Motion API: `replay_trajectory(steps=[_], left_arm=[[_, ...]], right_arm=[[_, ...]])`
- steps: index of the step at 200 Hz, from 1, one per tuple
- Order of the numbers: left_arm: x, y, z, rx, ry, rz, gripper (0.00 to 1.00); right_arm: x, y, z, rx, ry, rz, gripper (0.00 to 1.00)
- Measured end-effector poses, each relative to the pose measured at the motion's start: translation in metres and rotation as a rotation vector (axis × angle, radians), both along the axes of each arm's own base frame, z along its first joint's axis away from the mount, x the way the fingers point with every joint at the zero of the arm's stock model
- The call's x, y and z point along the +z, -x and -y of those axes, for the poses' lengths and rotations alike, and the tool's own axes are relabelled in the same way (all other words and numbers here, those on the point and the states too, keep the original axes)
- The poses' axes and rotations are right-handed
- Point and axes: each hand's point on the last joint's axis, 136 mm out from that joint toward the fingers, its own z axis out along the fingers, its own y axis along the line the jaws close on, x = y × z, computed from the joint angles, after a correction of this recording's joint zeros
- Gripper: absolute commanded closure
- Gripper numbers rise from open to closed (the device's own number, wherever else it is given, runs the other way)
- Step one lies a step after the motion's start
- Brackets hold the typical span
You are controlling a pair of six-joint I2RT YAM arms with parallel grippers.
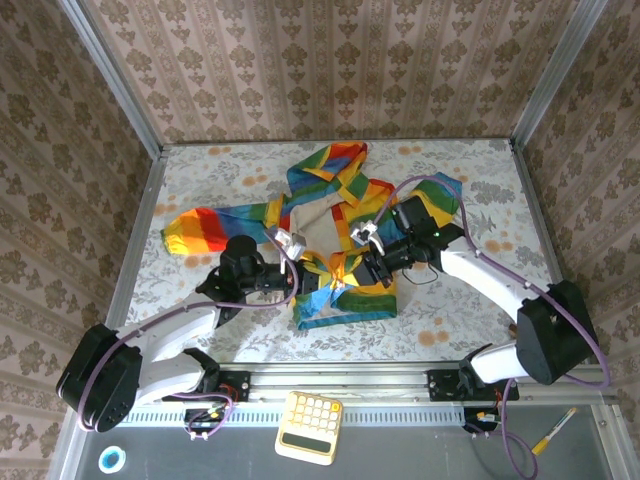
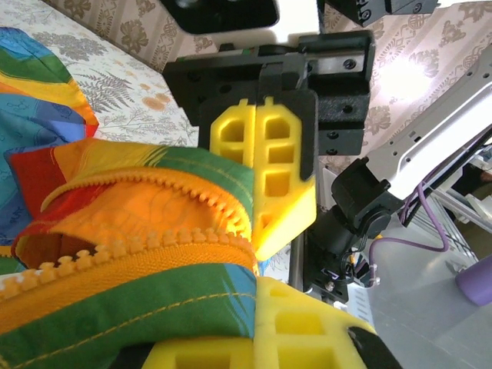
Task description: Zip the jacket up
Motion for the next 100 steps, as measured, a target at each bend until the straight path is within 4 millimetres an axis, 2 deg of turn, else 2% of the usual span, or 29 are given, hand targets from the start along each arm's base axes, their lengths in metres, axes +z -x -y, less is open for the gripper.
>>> replay_trajectory(steps=[100], left_arm=[[-0.0006, 0.0037, -0.0003, -0.019, 0.002, -0.004, 1.0]], right_arm=[[0.0043, 0.002, -0.0009, 0.007, -0.01, 0.014, 1.0]])
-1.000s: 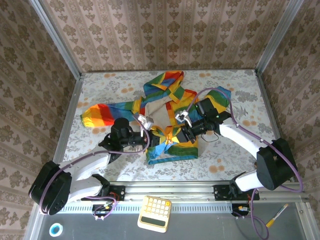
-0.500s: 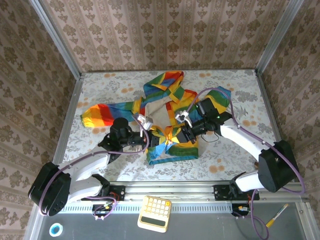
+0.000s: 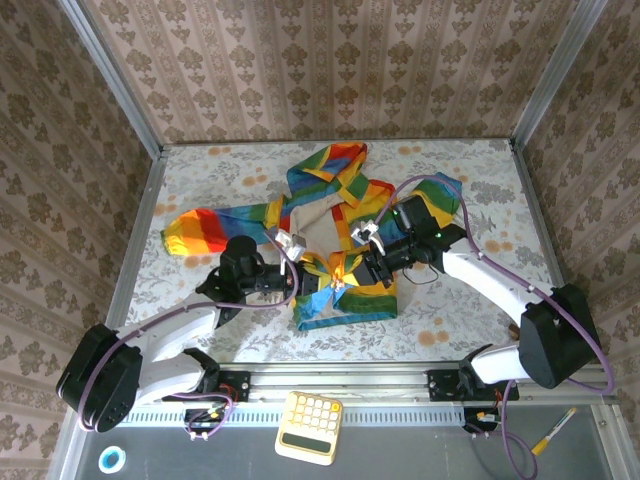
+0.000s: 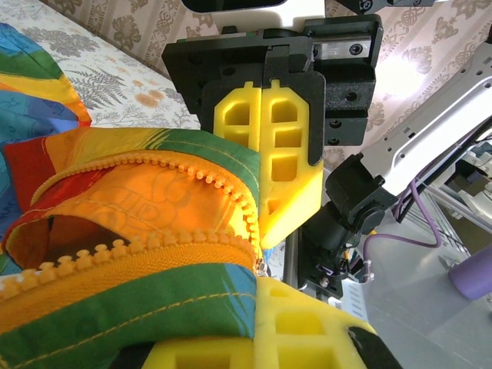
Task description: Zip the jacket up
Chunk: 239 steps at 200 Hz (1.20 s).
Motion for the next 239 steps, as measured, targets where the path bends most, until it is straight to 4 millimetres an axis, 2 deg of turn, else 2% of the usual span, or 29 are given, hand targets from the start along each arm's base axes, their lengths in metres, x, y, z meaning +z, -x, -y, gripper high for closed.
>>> replay_trajectory(steps=[168, 239], left_arm=[[0.001, 0.008, 0.0, -0.049, 0.016, 0.004, 1.0], [-0.004, 0.014, 0.0, -0.086, -0.012, -0.035, 1.0]], right_arm=[[0.007, 0.007, -0.002, 0.034, -0.039, -0.018, 1.0], [0.009, 0.01, -0.004, 0.052, -0.052, -0.03, 1.0]])
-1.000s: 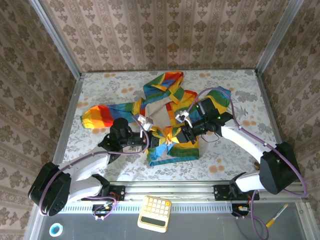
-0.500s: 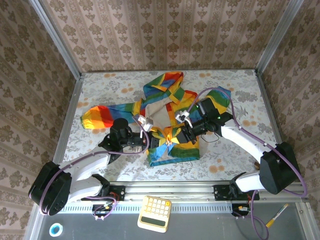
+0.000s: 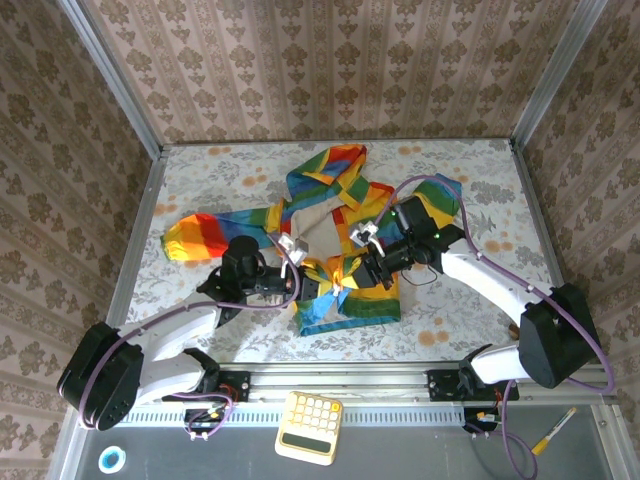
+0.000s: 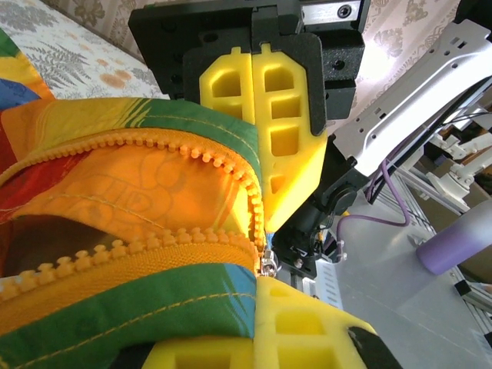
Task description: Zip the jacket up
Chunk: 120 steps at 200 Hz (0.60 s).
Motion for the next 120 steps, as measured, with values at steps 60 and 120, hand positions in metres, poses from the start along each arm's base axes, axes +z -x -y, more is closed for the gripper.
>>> replay_trajectory(steps=[60, 120], left_arm=[[-0.003, 0.004, 0.002, -0.049, -0.082, -0.031, 1.0], [-0.012, 0.004, 0.001, -0.062, -0.182, -0.048, 0.96]], right_arm=[[-0.007, -0.004, -0.004, 0.005, 0.023, -0.041, 1.0], [-0.013, -0.005, -0.008, 0.001, 0.029, -0.054, 1.0]])
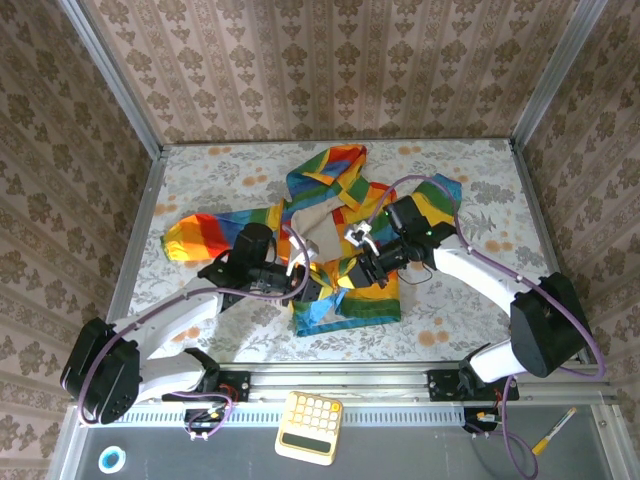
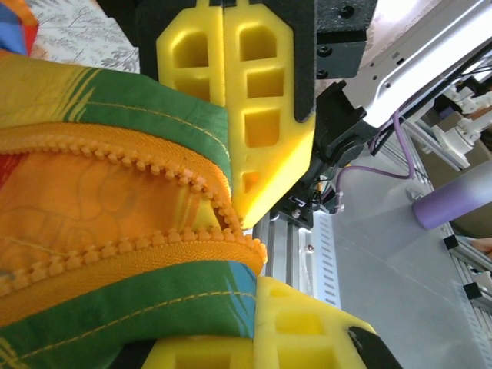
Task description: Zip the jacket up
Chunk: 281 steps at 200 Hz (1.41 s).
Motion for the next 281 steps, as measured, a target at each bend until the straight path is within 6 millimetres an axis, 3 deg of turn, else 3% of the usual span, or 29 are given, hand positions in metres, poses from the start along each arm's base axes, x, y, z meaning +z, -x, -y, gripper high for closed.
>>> replay_trajectory(steps=[17, 32, 49, 70, 103, 131, 154, 179, 216, 281], left_arm=[[-0.005, -0.003, -0.002, 0.026, -0.036, -0.005, 0.74], [-0.012, -0.006, -0.005, 0.055, -0.072, -0.014, 0.61], [-0.01, -0.01, -0.009, 0.105, -0.088, 0.006, 0.52], [0.006, -0.012, -0.02, 0.19, -0.053, 0.076, 0.47], [0.023, -0.014, -0.048, 0.395, 0.014, 0.128, 0.49], [0.001, -0.015, -0.064, 0.564, 0.022, 0.014, 0.5], [-0.03, 0.0, -0.056, 0.6, -0.015, -0.085, 0.47], [-0.046, 0.013, -0.043, 0.615, -0.016, -0.119, 0.46], [-0.036, 0.0, -0.029, 0.683, 0.062, -0.131, 0.47], [-0.018, -0.011, -0.022, 0.718, 0.172, -0.151, 0.64]], right_arm=[[-0.006, -0.001, -0.001, -0.012, -0.004, 0.0, 1.0], [-0.014, -0.001, -0.001, -0.023, -0.003, -0.014, 1.0], [-0.02, -0.001, -0.001, -0.036, -0.004, -0.023, 1.0], [-0.023, -0.002, -0.002, -0.047, -0.013, -0.027, 1.0], [-0.02, -0.005, -0.006, -0.056, -0.03, -0.018, 1.0], [-0.021, -0.008, -0.008, -0.061, -0.042, -0.019, 1.0], [-0.026, -0.006, -0.01, -0.061, -0.04, -0.036, 1.0], [-0.028, -0.006, -0.012, -0.058, -0.04, -0.04, 1.0], [-0.027, -0.006, -0.014, -0.058, -0.045, -0.042, 1.0], [-0.027, -0.006, -0.015, -0.059, -0.046, -0.041, 1.0]])
